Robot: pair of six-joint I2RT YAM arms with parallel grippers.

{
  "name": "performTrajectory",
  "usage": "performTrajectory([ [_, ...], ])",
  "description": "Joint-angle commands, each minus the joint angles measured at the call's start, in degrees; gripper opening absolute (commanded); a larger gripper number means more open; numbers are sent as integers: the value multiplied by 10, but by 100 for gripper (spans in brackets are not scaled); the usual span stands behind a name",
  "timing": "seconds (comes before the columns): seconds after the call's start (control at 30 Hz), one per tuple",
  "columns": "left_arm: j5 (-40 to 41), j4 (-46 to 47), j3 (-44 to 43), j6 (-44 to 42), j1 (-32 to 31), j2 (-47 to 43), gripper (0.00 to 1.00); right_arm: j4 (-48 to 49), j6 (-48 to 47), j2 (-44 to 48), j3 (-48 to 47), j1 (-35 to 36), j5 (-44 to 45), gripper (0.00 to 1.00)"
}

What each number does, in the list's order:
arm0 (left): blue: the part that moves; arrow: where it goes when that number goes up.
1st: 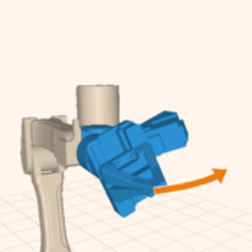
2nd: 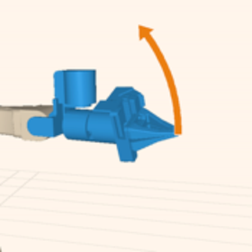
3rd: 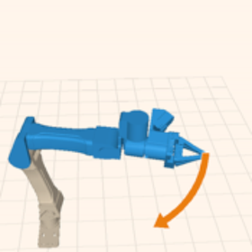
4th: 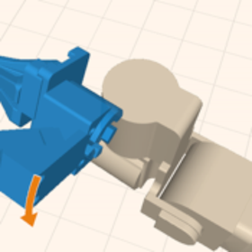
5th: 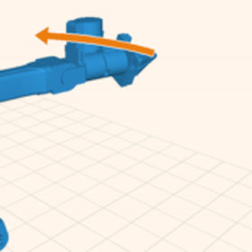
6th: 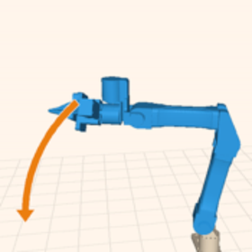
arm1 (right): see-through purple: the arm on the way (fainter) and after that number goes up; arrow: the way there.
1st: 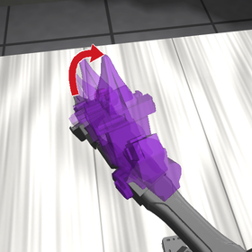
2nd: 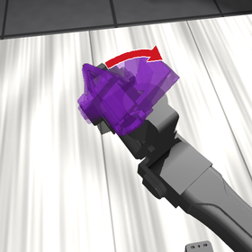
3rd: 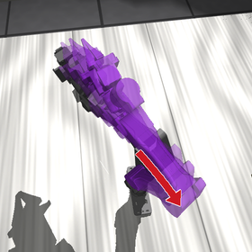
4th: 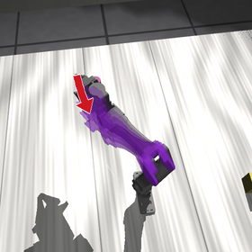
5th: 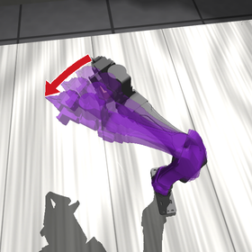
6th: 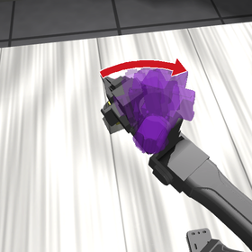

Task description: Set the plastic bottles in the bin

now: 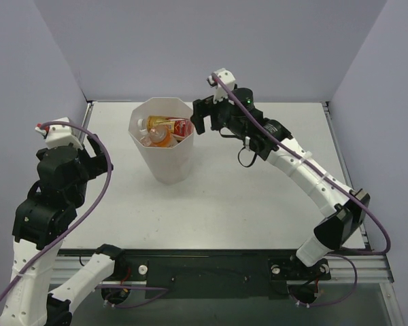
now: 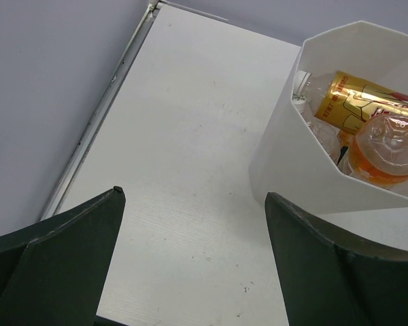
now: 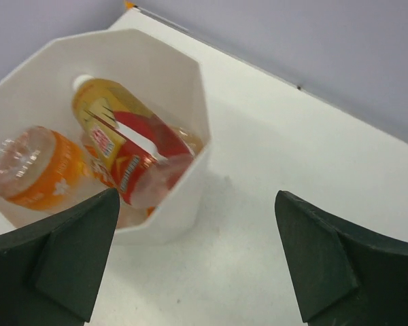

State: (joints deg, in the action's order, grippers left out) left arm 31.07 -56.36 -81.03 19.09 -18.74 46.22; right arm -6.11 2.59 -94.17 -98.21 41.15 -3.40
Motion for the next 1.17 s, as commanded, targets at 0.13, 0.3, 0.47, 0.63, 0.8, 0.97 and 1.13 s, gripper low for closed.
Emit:
performTrajectory([
  [0.13,-14,19,9,6,3,5,95,-86,123,159,118,-55,116,96],
  [0.3,-31,30,16,15,3,9,95,-202,119,203,189,-56,236,96],
  [0.47,-65,48,26,32,3,17,95,-325,192,203,226,-52,455,97],
  [0.63,-131,64,19,52,3,46,94,-365,198,210,243,-50,525,98],
  [0.8,-302,63,16,31,2,98,95,-371,184,242,264,-37,536,98],
  [0.97,-291,78,36,50,0,107,95,-369,187,264,288,-37,534,98],
  [1.13,-283,85,33,47,0,113,95,-362,167,270,300,-35,510,98],
])
